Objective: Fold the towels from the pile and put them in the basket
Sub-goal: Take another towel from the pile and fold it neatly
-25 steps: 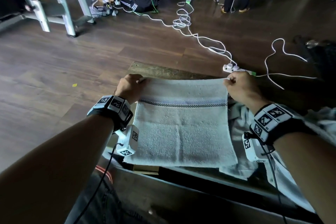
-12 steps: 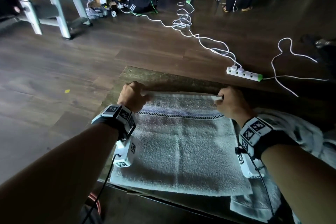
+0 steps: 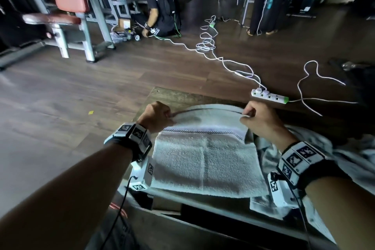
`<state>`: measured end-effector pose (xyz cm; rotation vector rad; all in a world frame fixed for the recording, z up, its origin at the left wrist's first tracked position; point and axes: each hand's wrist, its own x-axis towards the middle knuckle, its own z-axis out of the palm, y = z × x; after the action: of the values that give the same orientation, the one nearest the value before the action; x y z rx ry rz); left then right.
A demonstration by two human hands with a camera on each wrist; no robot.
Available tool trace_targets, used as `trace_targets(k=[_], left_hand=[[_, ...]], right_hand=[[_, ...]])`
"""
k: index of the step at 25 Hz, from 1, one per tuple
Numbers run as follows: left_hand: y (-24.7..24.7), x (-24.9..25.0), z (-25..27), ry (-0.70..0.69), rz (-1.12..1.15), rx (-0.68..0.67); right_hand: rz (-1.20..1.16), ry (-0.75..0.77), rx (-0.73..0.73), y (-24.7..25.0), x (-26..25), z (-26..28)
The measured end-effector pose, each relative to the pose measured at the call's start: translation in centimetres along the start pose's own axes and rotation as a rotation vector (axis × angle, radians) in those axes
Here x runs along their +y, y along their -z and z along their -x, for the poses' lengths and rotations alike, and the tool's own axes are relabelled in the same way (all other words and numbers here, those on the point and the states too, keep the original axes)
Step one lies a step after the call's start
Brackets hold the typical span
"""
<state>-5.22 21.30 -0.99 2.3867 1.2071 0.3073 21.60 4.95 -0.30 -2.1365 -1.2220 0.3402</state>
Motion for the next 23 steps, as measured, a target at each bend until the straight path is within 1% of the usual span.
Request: trace_targets(k=[3,5,8,12,15,19,21,23], left_hand=[[3.2,1.1,3.1,-0.044,0.058,0.006],[5.4,1.5,5.2,-0.073,0.071,0.047],[7.3,0.9,8.0,-0.066,0.049,0.087],[6.9,-0.8,12.9,-0.033,0.053,0.103],[6.1,-1.5,15.9,-0.049,0.109,0.130],[5.6,-1.6,18.4,-0.058,0.151,0.161],[5.3,-1.8,19.2,-0.060,0.119,0.175],[4.7,-2.0,20.0,-0.025,0.117,0.207]], right_hand=[[-0.124,0.049,0.008,2.4,-0.7,2.9],[-0.187,0.096,0.052,4.2,-1.1,4.9],[-0.194,0.150,0.104,6.1,-1.5,8.0],[-0.126,0.178,0.129,5.8,-1.1,13.0],[-0.151,0.201,0.153,4.7,-0.9,16.3],[-0.113,0.252,0.203,4.6,-1.0,18.7],[-0.097,0.265,0.180,4.5,-0.9,19.0],[-0.055,0.257,0.127,3.6,-0.8,19.1]])
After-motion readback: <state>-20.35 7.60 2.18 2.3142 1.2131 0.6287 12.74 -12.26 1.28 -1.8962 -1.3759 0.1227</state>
